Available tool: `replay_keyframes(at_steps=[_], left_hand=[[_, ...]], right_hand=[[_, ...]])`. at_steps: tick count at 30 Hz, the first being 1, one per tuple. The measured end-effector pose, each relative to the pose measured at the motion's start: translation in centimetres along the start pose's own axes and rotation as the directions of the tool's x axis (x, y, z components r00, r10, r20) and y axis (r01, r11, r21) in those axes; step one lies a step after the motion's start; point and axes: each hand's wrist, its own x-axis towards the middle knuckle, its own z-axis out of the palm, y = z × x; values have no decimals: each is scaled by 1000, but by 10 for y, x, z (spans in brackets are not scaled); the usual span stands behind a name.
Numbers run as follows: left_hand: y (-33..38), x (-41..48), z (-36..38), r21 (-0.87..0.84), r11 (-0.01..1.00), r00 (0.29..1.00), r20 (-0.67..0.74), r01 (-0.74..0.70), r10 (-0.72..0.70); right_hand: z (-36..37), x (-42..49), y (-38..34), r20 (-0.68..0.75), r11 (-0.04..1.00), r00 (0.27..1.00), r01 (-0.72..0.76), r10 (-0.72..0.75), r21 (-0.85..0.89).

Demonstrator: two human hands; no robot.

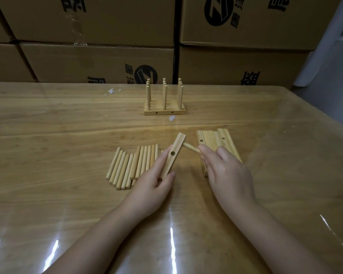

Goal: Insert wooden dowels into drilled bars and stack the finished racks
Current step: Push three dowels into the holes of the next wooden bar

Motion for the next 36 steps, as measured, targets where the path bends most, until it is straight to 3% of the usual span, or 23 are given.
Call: replay_keyframes(at_steps=[10, 17, 21, 25, 32, 34, 36], left_hand=[[0, -1, -3, 197, 980, 1000, 15, -14, 11], [1, 0, -4, 236, 971, 999, -3, -35, 36], [1, -1, -5, 248, 968, 999, -11, -31, 35], [0, -1, -6, 261, 964, 999, 1, -42, 43], [-1, -1, -6, 252, 967, 999, 25, -28, 23], [-5, 1, -5, 246, 969, 1000, 31, -10, 3], [-10, 2, -4, 181, 983, 999, 24, 21, -25]], right_hand=[[2, -1, 2, -25, 990, 1000, 3, 0, 141], [8, -2, 4, -30, 953, 997, -58, 70, 299], [7, 0, 4, 74, 889, 983, -183, 167, 420], [5, 1, 2, 285, 728, 930, -359, 230, 584], [1, 7, 8, 532, 508, 808, -580, 255, 637], [1, 7, 7, 509, 529, 822, -560, 257, 638], [2, 6, 5, 394, 663, 890, -440, 230, 606]])
